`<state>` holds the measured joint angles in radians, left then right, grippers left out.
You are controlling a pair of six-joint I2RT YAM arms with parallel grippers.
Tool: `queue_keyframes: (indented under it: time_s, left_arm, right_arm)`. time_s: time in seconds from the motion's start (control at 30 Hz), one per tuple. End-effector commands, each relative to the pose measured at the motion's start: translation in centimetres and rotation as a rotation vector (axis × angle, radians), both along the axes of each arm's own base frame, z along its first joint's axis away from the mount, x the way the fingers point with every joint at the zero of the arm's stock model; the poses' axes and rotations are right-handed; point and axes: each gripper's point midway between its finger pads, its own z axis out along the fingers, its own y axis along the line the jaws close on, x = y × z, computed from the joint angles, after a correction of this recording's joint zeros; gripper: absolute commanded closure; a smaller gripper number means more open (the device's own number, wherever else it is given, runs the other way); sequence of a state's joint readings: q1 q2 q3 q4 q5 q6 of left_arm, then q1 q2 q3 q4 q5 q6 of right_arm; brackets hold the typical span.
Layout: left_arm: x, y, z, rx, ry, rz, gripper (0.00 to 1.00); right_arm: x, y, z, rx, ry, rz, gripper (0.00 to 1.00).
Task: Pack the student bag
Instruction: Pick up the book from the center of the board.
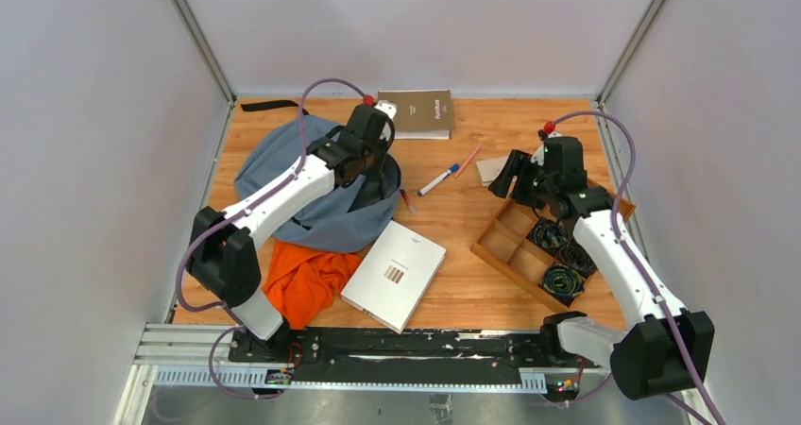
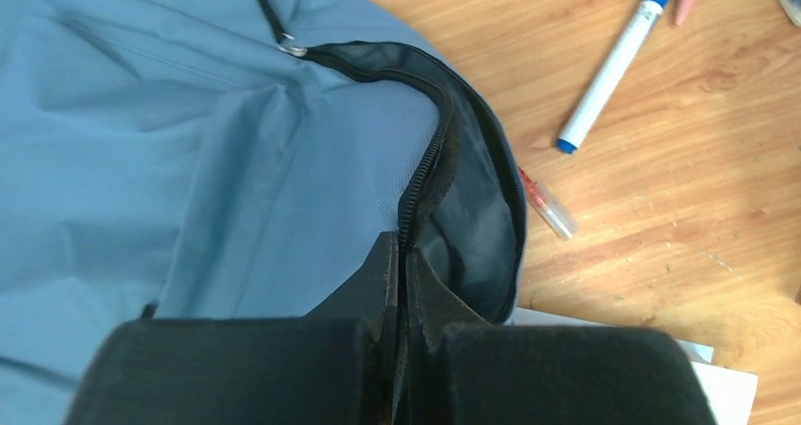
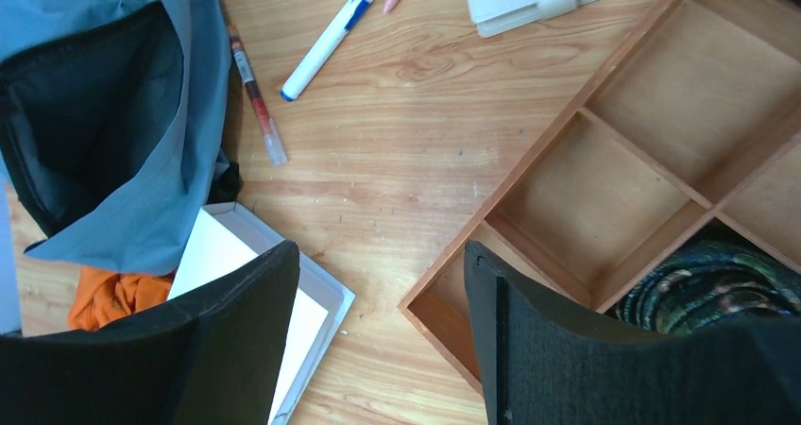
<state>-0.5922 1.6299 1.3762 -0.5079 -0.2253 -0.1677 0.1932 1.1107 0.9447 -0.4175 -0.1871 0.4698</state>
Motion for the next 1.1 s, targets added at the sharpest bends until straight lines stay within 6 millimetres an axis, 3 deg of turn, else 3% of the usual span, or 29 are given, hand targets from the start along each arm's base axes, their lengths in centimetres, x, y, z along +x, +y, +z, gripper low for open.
queue_keyframes:
  time_s: [0.0,0.13,0.33,0.5,0.67,0.77,0.9,1.07]
  left_arm:
    - [0.8,2.6,3.6,0.085,-0.062,0.08,1.0]
    - [1.8,5.0,6.0,0.09,-0.077,0.151,1.0]
    - [2.6,9.2,8.4,0.109,-0.135,0.278,1.0]
    - [3.2,12.3,9.6,0.097,-0.161,0.368,1.0]
    - [3.2,13.5,9.9,0.107,-0.166,0.38,1.0]
    - [3.6,13.7,11.4,0.087,-0.205,0.381,1.0]
    - [4.3,15.0,13.2,0.057,-0.271,0.434,1.0]
    - [4.5,17.3,12.7,-0.046,-0.274,0.501,1.0]
  right_arm:
    - [-0.5,1.2,-0.5,0.044,0.025,0.092,0.32]
    - [-0.9,2.1,-0.9,0.078,0.065,0.13,0.32]
    - [-1.0,3.0,-0.9,0.022,0.071,0.202,0.32]
    - [-2.0,4.5,-1.9,0.012,0.102,0.248,0.31]
    - [-4.8,6.7,-3.9,0.004,0.145,0.32,0.29]
    - [-6.9,8.3,-5.4,0.033,0.17,0.362,0.26]
    - [-9.0,11.3,-6.7,0.229,0.204,0.371,0.24]
    - [-10.4,13.4,-8.8,0.375,0.256,0.323,0.23]
